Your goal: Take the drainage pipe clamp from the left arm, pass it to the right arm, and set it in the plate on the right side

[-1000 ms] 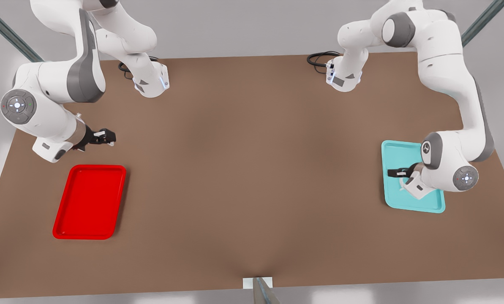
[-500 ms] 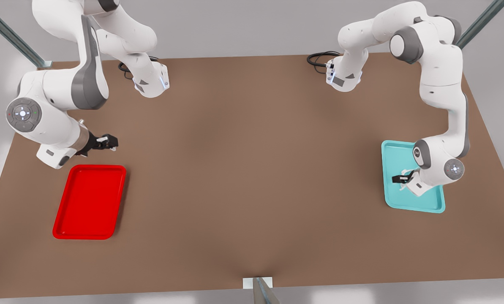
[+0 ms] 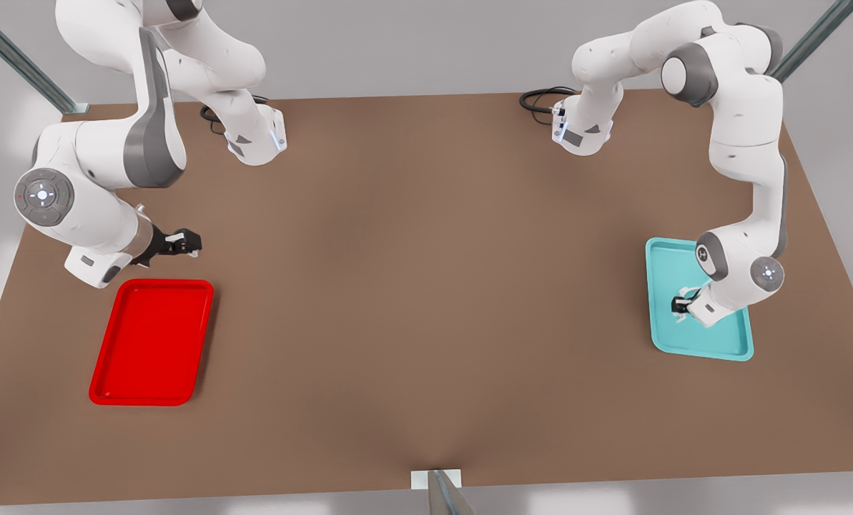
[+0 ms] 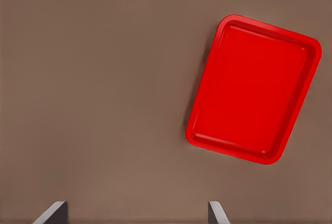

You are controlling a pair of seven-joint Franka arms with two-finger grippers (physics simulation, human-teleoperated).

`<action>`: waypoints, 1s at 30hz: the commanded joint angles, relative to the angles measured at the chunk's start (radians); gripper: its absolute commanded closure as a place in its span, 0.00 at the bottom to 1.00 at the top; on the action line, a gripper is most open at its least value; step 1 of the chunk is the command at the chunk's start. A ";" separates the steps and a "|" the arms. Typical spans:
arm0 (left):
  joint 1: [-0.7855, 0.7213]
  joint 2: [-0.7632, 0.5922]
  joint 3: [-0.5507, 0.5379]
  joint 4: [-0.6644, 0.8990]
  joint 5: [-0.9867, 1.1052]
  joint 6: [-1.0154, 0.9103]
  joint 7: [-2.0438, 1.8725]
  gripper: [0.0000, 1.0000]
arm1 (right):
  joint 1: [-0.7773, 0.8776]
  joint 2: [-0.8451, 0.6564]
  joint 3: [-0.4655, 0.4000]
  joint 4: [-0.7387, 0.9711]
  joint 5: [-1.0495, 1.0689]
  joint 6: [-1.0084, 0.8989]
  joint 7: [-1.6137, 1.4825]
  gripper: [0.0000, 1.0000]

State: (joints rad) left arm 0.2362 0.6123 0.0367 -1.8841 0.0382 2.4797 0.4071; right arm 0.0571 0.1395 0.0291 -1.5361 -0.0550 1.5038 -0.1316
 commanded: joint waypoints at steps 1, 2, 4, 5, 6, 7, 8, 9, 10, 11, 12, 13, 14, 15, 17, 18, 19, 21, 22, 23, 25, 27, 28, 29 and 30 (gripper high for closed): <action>0.000 0.000 0.000 0.000 0.000 0.004 0.096 0.40 | 0.000 0.000 0.000 0.001 0.000 0.001 -0.003 0.00; 0.002 0.003 0.000 0.000 0.000 0.004 0.096 0.41 | 0.000 0.000 0.000 0.001 0.000 0.001 -0.003 0.00; 0.003 0.003 0.002 -0.003 0.000 -0.004 0.093 0.55 | 0.000 0.002 0.000 0.001 0.000 0.003 -0.003 0.00; 0.003 0.000 0.002 -0.003 0.000 -0.021 0.091 0.65 | 0.000 0.002 0.000 0.001 -0.002 0.003 -0.003 0.00; 0.002 0.000 0.002 -0.001 0.000 -0.035 0.091 0.69 | 0.000 0.002 0.000 0.001 -0.002 0.004 -0.003 0.00; 0.002 0.000 0.003 -0.001 0.000 -0.038 0.091 0.71 | 0.000 0.005 0.000 0.002 -0.002 0.004 -0.003 0.00; 0.002 -0.002 0.005 -0.001 0.000 -0.038 0.091 0.71 | 0.000 0.005 0.000 0.002 -0.002 0.004 -0.003 0.00; 0.002 0.000 0.005 -0.001 0.000 -0.038 0.091 0.71 | 0.000 0.005 0.000 0.002 0.000 0.004 -0.003 0.00; 0.000 0.000 0.005 -0.001 0.000 -0.038 0.091 0.71 | 0.000 0.005 0.000 0.002 -0.002 0.004 -0.003 0.00; 0.000 0.000 0.005 -0.001 0.000 -0.038 0.090 0.70 | 0.000 0.005 0.000 0.002 -0.002 0.004 -0.003 0.00; 0.000 0.001 0.005 -0.001 0.000 -0.038 0.091 0.70 | 0.000 0.005 0.000 0.002 -0.002 0.004 -0.003 0.00; 0.000 0.004 0.005 0.000 0.000 -0.038 0.091 0.70 | 0.000 0.005 0.000 0.002 -0.005 0.004 -0.003 0.00; 0.000 0.006 0.005 0.000 0.000 -0.038 0.090 0.69 | 0.000 0.005 0.000 0.002 -0.011 0.004 -0.003 0.00; 0.000 0.006 0.005 0.000 0.000 -0.038 0.090 0.69 | 0.000 0.006 0.000 0.002 -0.013 0.004 -0.002 0.00; 0.000 0.006 0.005 0.000 0.000 -0.038 0.090 0.69 | 0.000 0.006 0.000 0.002 -0.013 0.004 -0.002 0.00; 0.000 0.006 0.005 0.000 0.000 -0.038 0.090 0.69 | 0.000 0.006 0.000 0.002 -0.013 0.004 -0.002 0.00; 0.000 0.006 0.005 0.002 0.000 -0.038 0.090 0.69 | 0.000 0.006 0.000 0.001 -0.013 0.004 -0.002 0.00; 0.000 0.007 0.005 0.000 0.000 -0.038 0.091 0.69 | 0.000 0.008 0.000 0.002 -0.014 0.004 -0.002 0.00; 0.000 0.007 0.005 0.000 0.000 -0.038 0.091 0.69 | 0.000 0.008 0.000 0.002 -0.014 0.004 -0.002 0.00; 0.002 0.009 0.005 0.000 0.000 -0.038 0.091 0.69 | 0.000 0.008 0.000 0.002 -0.014 0.004 -0.002 0.00; 0.002 0.009 0.005 0.000 0.000 -0.038 0.091 0.69 | 0.000 0.008 0.000 0.001 -0.014 0.004 -0.003 0.00; 0.002 0.012 0.005 0.000 0.000 -0.038 0.091 0.69 | 0.000 0.006 0.002 0.001 -0.014 0.004 -0.003 0.00; 0.002 0.012 0.005 0.002 0.000 -0.038 0.091 0.69 | 0.000 0.006 0.002 0.001 -0.014 0.003 -0.003 0.00; 0.002 0.012 0.005 0.002 0.000 -0.038 0.091 0.69 | 0.000 0.006 0.002 0.001 -0.014 0.003 -0.003 0.00; 0.002 0.014 0.005 0.002 0.000 -0.038 0.090 0.69 | 0.000 0.006 0.002 0.001 -0.014 0.003 -0.002 0.00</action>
State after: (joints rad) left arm 0.2378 0.6258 0.0414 -1.8833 0.0383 2.4425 0.4819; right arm 0.0569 0.1472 0.0306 -1.5360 -0.0695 1.5076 -0.1340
